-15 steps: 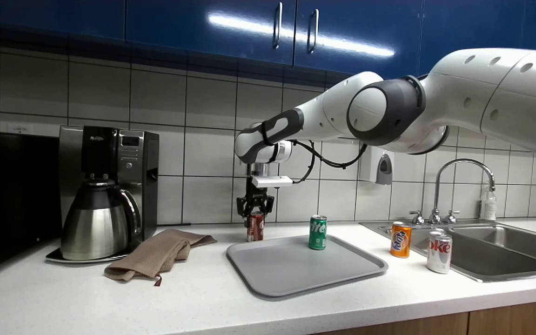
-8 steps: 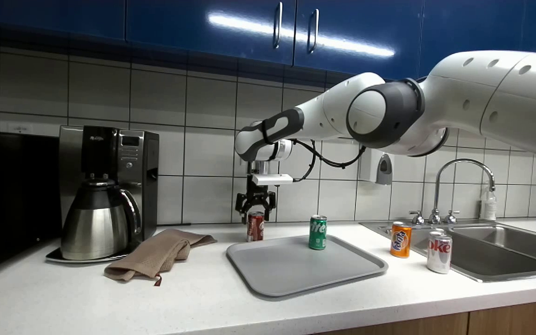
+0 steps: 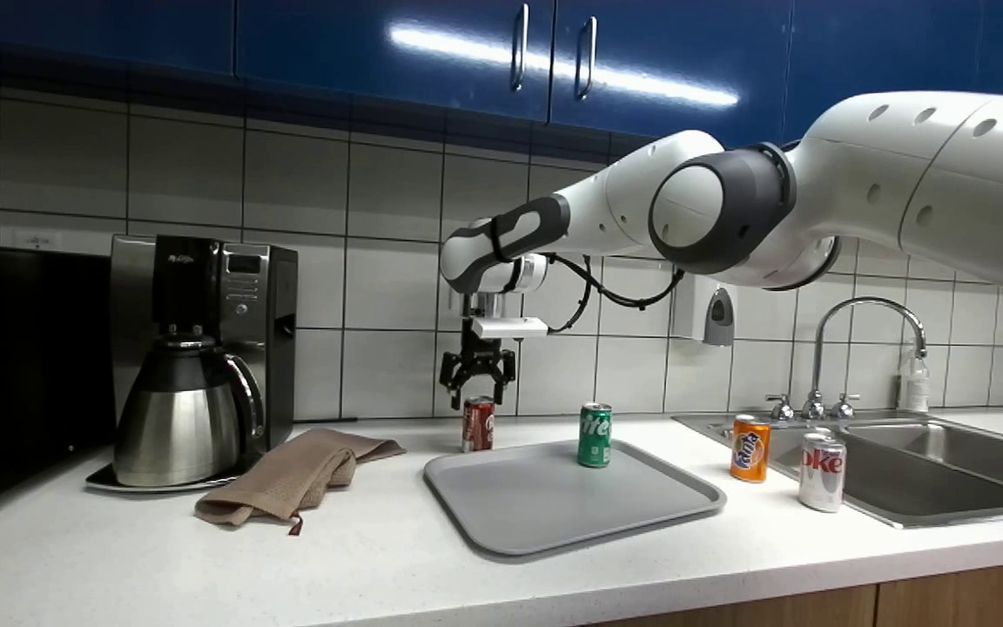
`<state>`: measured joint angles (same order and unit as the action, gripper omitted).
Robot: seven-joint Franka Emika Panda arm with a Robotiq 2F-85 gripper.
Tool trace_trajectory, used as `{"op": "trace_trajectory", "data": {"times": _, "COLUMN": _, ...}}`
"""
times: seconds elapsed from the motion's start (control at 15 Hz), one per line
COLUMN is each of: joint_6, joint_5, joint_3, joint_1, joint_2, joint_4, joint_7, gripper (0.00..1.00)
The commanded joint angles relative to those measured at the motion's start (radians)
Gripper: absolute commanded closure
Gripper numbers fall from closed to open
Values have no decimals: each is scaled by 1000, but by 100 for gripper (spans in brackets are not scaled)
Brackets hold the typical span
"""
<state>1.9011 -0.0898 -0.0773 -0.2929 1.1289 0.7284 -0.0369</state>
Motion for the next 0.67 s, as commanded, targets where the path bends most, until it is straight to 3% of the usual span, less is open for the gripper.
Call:
{"op": "trace_trajectory", "data": {"times": 0.0, "joint_6": 5, "joint_5": -1, "joint_3": 1, "joint_1": -1, "joint_2": -45, "joint_4": 33, "joint_7": 8, "gripper": 0}}
{"op": "trace_trajectory", "data": {"times": 0.6, "joint_6": 62, "joint_5": 2, "joint_3": -2, "joint_1": 12, "joint_2": -138, "joint_4": 152, "joint_7": 3, "gripper": 0}}
